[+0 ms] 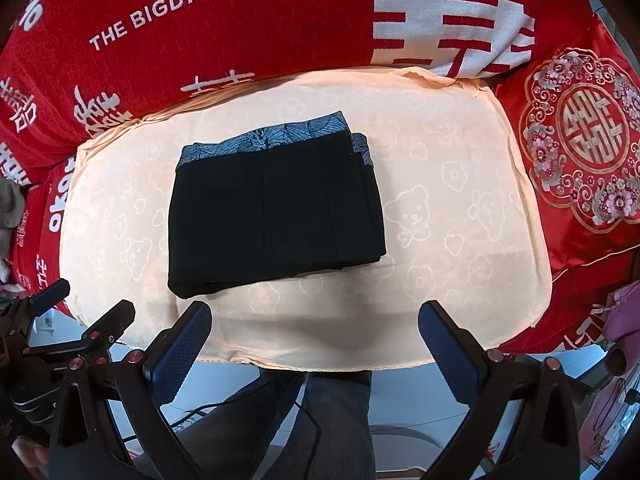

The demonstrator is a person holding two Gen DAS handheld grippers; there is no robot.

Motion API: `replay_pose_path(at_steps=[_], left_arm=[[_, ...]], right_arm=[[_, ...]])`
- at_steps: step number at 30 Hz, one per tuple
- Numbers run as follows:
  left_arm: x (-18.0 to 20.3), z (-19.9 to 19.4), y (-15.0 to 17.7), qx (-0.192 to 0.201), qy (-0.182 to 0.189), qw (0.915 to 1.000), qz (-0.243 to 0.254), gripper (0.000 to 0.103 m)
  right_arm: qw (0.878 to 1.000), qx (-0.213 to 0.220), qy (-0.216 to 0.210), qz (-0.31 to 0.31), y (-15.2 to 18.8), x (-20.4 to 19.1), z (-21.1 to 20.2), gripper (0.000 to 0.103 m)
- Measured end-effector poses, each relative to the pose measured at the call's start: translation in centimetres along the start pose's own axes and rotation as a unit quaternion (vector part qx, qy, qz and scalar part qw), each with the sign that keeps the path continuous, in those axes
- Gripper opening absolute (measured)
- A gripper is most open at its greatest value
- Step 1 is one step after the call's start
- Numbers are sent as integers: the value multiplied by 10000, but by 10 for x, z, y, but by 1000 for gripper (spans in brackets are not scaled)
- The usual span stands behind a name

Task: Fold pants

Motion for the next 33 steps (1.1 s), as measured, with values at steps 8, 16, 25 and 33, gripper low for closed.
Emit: replay_pose_path(at_steps=[8, 16, 25, 33], left_arm=[[3, -2, -2, 29, -38, 10000, 40, 102], [2, -1, -3, 25, -79, 10000, 30, 102], [0, 1, -5, 4, -89, 10000, -21, 102], [1, -2, -8, 107, 11, 9999, -58, 102]], right_arm=[[10000, 37, 15, 31, 2, 1, -2, 103], [10000, 35, 25, 36, 3, 0, -1, 103], [10000, -10, 20, -21, 3, -4, 3, 103], [10000, -33, 28, -78, 1, -6, 5, 103]])
Point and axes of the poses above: each gripper's, at about its wrist camera, not at the fingertips, and z roughly the way its jaws point, x to its right, y to its underside, the point moved 6 cm from there along z, roughly the way its jaws point, and after that the axes turned 12 degrees about x, right-handed, at the moved point
